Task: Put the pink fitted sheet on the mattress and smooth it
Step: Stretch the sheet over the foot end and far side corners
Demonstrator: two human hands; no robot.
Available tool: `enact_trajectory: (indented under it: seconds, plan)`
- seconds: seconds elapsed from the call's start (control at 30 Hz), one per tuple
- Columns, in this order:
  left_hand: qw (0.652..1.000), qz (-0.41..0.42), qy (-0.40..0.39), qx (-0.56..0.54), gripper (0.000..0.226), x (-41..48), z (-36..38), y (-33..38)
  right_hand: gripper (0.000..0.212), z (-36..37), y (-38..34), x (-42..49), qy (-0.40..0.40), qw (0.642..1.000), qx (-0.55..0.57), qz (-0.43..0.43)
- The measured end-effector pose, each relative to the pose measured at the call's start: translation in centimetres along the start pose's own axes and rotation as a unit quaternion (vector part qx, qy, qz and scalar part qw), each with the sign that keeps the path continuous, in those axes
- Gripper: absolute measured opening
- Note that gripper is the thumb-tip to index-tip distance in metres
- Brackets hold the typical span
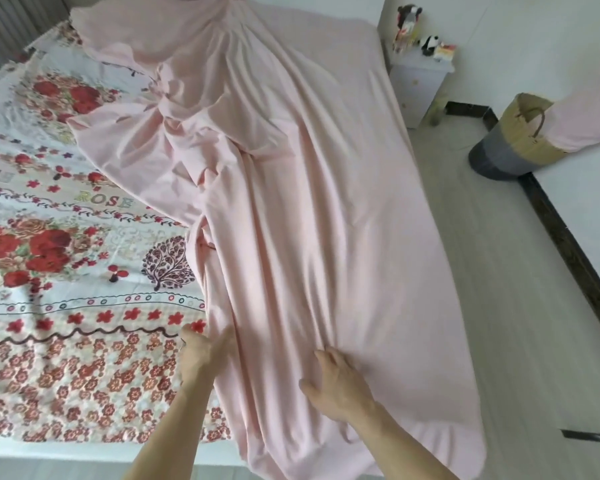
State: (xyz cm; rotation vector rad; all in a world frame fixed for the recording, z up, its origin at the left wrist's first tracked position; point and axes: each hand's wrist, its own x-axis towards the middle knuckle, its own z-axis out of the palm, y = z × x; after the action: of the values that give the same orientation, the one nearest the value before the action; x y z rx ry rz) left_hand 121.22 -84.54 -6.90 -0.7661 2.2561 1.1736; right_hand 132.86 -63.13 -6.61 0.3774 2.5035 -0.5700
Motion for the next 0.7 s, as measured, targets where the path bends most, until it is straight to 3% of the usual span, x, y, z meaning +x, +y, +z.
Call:
enact_trajectory:
  seconds: [0.07,0.17,0.3,0.4,0.53,0.7]
  plan:
    - [0.993,-0.035,-0.045,-0.104,0.080,1.5,-0.1,0.1,0.073,0.7,-0.2,0.0,-0.010,1.000,-0.018,0.010]
    - [0.949,-0.097,-0.143,-0.265,0.057,2.3,-0.4,0.4,0.074,1.0,-0.8,0.1,0.005,0.999,-0.037,0.016]
    - [0.936,-0.069,-0.241,-0.245,0.037,1.2,-1.1,0.6,0.078,1.0,-0.9,0.6,-0.009,0.999,-0.030,0.034]
    - [0.917,-0.064,-0.296,-0.258,0.045,0.7,-1.6,0.3,0.083,1.1,-0.8,0.8,-0.016,0.999,-0.021,0.039]
    - [0.913,-0.056,-0.296,-0.276,0.048,0.2,-2.7,-0.1,0.085,0.9,-1.3,1.3,-0.022,0.998,-0.018,0.048]
    - [0.896,-0.087,-0.265,-0.346,0.079,-1.8,-3.9,0.0,0.083,0.3,-1.0,1.3,-0.044,0.997,-0.027,0.051]
